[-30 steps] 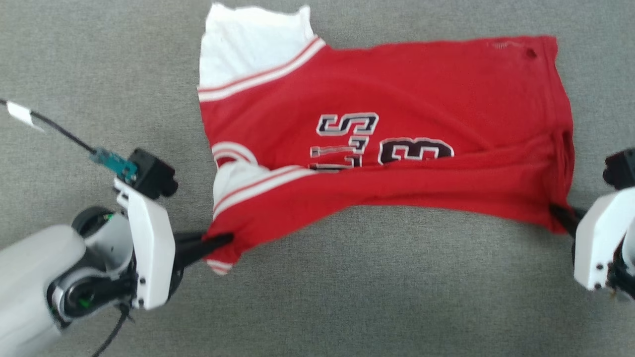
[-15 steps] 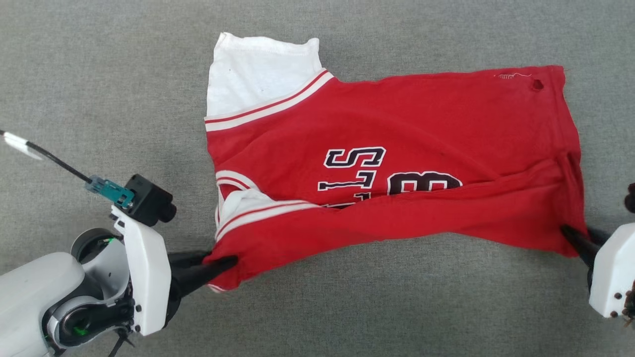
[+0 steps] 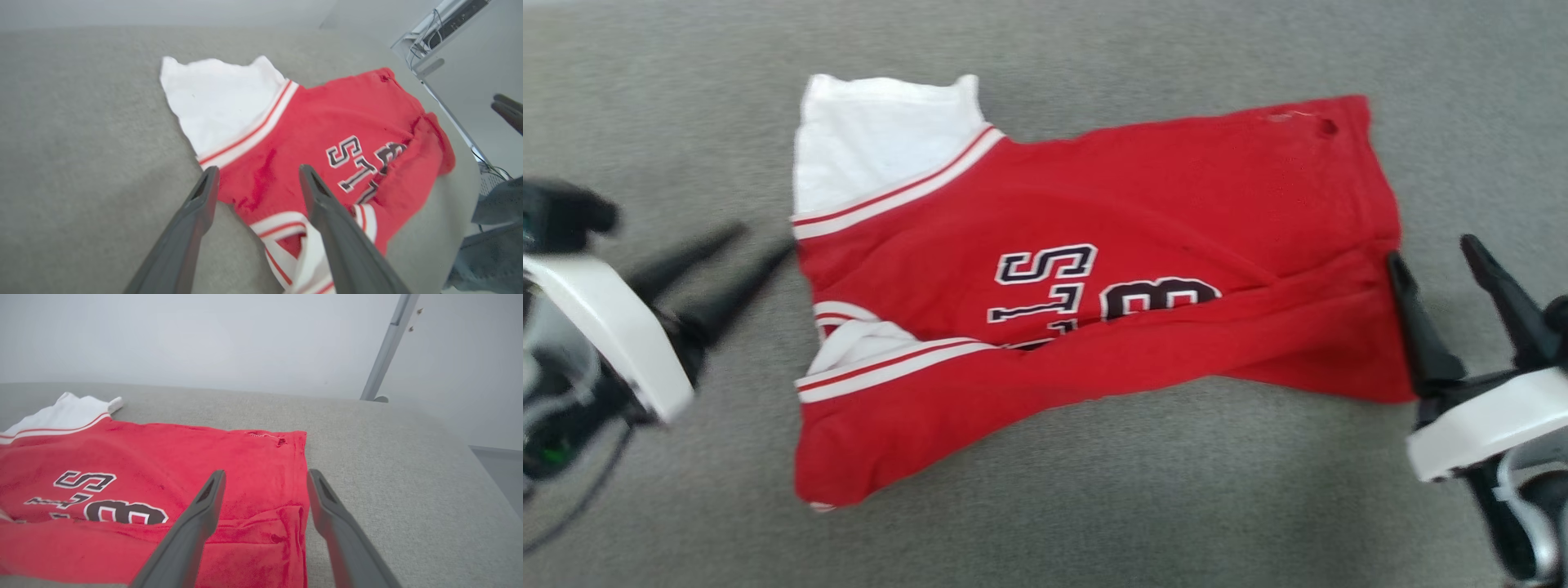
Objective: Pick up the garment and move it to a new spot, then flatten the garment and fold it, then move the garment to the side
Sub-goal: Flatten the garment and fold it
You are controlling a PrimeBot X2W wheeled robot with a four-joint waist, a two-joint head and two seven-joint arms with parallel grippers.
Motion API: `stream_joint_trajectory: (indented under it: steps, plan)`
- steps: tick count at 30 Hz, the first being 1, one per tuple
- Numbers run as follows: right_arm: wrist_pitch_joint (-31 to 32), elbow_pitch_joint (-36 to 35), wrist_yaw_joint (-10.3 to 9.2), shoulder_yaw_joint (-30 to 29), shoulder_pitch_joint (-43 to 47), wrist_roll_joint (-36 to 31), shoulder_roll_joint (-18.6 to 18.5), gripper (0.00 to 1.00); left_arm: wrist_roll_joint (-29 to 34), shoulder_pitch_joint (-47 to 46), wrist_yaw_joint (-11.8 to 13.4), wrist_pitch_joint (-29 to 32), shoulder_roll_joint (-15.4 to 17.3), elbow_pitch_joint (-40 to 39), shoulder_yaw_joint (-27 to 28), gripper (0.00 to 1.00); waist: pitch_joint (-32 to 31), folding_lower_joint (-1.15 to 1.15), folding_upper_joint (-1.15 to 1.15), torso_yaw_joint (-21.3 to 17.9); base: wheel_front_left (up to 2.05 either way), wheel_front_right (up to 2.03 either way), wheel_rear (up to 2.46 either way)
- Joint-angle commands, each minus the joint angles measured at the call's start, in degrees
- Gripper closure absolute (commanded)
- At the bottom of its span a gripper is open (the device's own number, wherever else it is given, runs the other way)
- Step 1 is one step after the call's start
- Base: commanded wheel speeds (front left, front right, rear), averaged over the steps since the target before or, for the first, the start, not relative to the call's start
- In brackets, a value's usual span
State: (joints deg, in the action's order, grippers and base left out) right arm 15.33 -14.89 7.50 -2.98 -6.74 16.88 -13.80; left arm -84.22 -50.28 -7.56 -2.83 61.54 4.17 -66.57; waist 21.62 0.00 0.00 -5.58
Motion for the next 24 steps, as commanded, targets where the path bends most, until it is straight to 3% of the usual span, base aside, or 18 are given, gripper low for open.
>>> stream_joint_trajectory:
  steps: [1, 4, 8, 16, 24]
  plan:
    - [-1.89, 0.42, -0.02, 0.55, -0.49, -0.87, 1.02, 0.00, 0.27, -0.82, 0.15, -0.84, -0.25, 1.34, 0.58, 0.00, 0.72, 0.00, 0.00, -1.71, 0.00, 0.00, 0.00]
    - [-8.83, 1.94, -0.02, 2.05, -0.87, -3.32, 3.99, 0.00, -0.28, -3.49, 0.15, -3.36, -1.90, 6.45, 2.61, 0.00, 1.87, 0.00, 0.00, -4.03, 0.00, 0.00, 0.00]
    - [-14.86, 2.96, -0.02, 2.25, -0.97, -4.91, 7.51, 0.00, 0.17, -7.94, 0.15, -1.92, -3.20, 12.03, 3.46, 0.00, 3.85, 0.00, 0.00, -7.06, 0.00, 0.00, 0.00]
    - [-18.78, 3.44, -0.02, 2.48, -1.58, -5.92, 10.18, 0.00, 1.31, -17.20, 0.15, 9.58, -4.58, 22.45, 1.03, 0.00, 8.06, 0.00, 0.00, -11.84, 0.00, 0.00, 0.00]
    - [-19.81, 4.44, -0.02, 3.19, -1.86, -5.33, 10.83, 0.00, 0.91, -22.32, 0.16, 20.59, -5.25, 32.36, -1.55, 0.00, 9.97, 0.00, 0.00, -13.92, 0.00, 0.00, 0.00]
